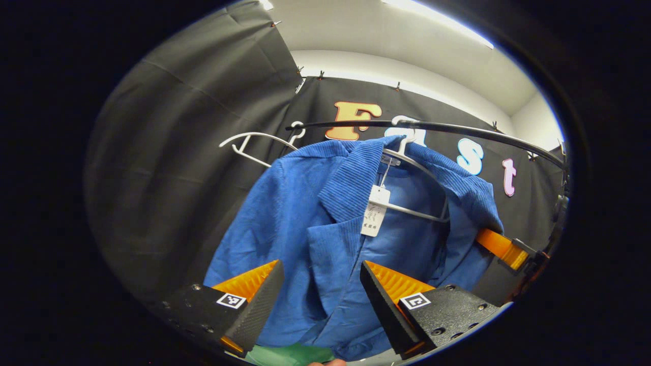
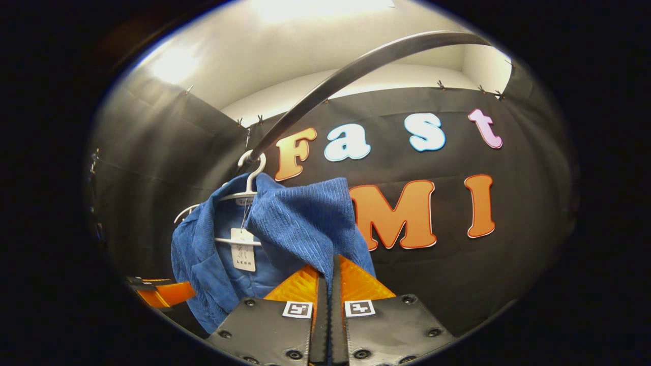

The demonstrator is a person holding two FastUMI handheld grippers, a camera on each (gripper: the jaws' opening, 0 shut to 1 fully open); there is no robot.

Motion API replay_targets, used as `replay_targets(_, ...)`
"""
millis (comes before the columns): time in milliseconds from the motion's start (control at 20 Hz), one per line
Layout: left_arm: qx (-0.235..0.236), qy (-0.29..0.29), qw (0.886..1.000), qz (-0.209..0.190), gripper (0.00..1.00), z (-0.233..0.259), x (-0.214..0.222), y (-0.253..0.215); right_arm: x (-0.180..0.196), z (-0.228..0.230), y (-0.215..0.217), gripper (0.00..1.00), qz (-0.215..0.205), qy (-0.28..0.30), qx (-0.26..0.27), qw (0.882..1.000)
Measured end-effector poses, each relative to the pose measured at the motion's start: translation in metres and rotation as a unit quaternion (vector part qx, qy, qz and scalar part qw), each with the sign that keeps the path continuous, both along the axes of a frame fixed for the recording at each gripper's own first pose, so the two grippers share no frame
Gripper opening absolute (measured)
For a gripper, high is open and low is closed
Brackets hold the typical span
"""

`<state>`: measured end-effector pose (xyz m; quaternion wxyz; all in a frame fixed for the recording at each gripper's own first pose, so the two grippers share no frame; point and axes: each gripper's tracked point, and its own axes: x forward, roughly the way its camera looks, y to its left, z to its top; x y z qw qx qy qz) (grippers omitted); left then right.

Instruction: Grasp the clothes on the hanger with both hands and then place them into the laundry hamper below.

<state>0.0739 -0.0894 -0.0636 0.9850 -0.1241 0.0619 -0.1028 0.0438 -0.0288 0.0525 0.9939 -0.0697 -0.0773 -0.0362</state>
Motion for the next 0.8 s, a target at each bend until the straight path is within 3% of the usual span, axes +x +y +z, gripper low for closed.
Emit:
replay_targets(50, -0.004, 0.000, 1.000, -0.002, 0.95, -0.003, 0.007, -0.008, -0.007, 0.008, -0.004, 0.01, -0.004, -0.010, -0.003, 1.000)
replay_targets(100, -0.008, -0.004, 1.000, -0.006, 0.95, -0.005, 0.014, -0.019, -0.008, 0.012, -0.005, 0.07, -0.004, -0.016, -0.011, 1.000)
replay_targets(200, -0.009, -0.018, 1.000, -0.003, 0.92, -0.006, 0.029, -0.032, -0.012, 0.019, -0.002, 0.07, 0.003, -0.019, -0.026, 0.999)
replay_targets(400, 0.022, -0.030, 0.997, 0.062, 0.91, -0.024, 0.063, -0.027, -0.017, 0.029, 0.008, 0.07, 0.028, -0.024, -0.032, 0.999)
replay_targets(600, 0.083, -0.041, 0.989, 0.117, 0.91, -0.055, 0.091, -0.018, -0.019, 0.030, 0.011, 0.07, 0.041, -0.021, -0.020, 0.999)
replay_targets(750, 0.133, -0.061, 0.980, 0.136, 0.95, -0.062, 0.112, -0.008, -0.016, 0.027, 0.008, 0.08, 0.043, -0.016, -0.017, 0.999)
replay_targets(800, 0.146, -0.063, 0.978, 0.136, 0.92, -0.060, 0.115, -0.004, -0.015, 0.026, 0.008, 0.08, 0.043, -0.015, -0.016, 0.999)
